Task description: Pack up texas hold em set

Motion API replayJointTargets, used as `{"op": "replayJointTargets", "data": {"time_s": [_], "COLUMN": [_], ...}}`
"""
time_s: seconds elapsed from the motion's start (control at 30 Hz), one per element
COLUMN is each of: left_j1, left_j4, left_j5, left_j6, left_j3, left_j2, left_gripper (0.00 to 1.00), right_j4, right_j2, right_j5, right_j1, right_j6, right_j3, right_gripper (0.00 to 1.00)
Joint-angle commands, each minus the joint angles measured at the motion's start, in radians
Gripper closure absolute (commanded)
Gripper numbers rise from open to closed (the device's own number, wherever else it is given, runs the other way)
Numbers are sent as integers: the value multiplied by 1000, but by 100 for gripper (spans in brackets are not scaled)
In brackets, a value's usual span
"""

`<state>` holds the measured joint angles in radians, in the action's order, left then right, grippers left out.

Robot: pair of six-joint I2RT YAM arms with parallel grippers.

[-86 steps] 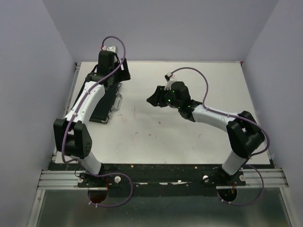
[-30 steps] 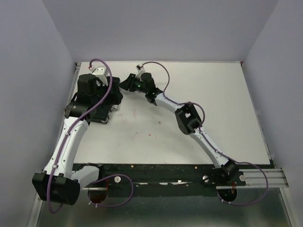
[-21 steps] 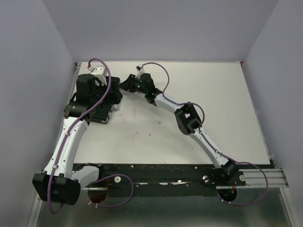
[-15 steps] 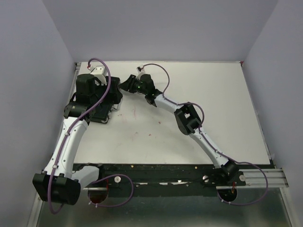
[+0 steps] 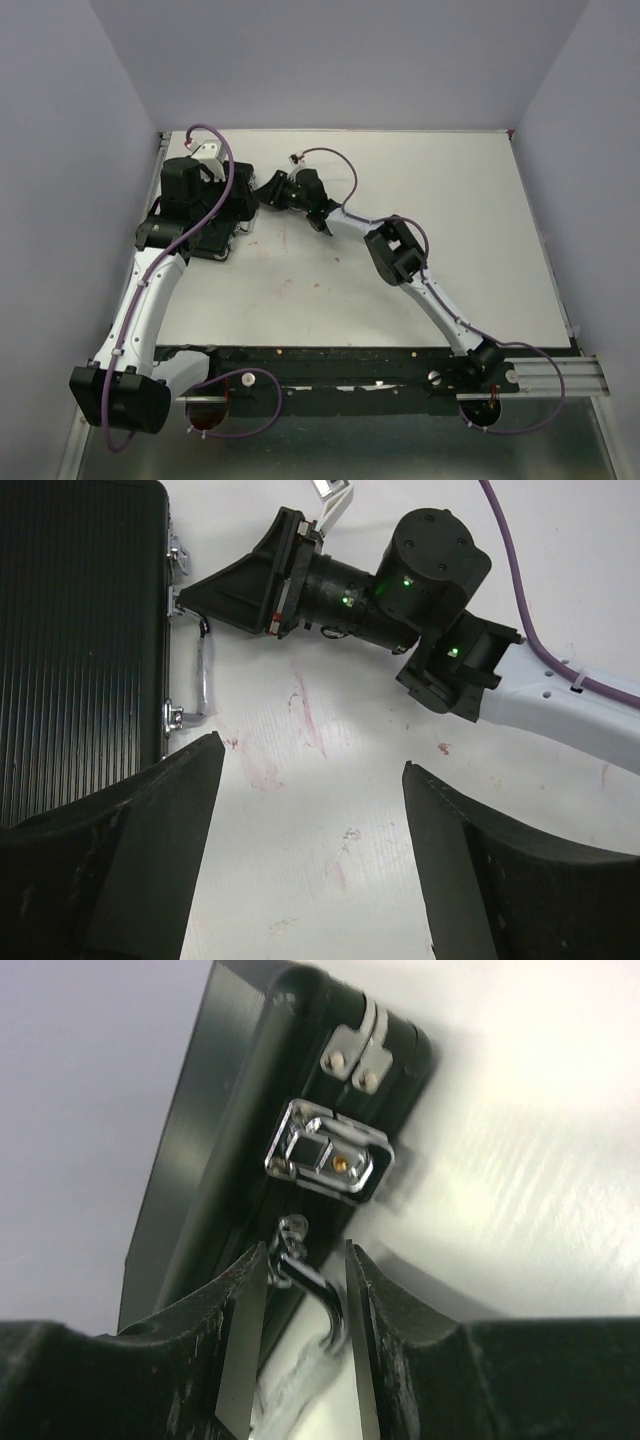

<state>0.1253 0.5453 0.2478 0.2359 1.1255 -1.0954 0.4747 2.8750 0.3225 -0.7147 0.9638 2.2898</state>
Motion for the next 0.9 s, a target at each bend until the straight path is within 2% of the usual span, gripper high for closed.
{"op": "replayJointTargets", "data": {"time_s": [0.0,0.23,0.37,0.63,0.87], "left_j1": [-12,-33,-38,-53,-53], "left_j4": [-25,-51,-41,4,88], "left_j5": [-2,-25,-126,-173,-209], "left_j6": [3,8,23,98,157], "left_j3": [-15,-29,0,181,520], "left_j2": [15,-7,-66,-315,-665], "left_gripper": [15,15,16,22,27], "right_j4": [-7,4,25,-41,-186], "right_j2": [-127,-390,-578,-959,-1233], "right_j5": [-16,-60,-98,-174,-253], "right_j1": [-11,-11,-8,24,44], "right_j6": [-80,-218,-281,-392,-507], "right_j3": [-157,-424,-630,-1018,-1199], "right_gripper": [54,53,52,52,52]}}
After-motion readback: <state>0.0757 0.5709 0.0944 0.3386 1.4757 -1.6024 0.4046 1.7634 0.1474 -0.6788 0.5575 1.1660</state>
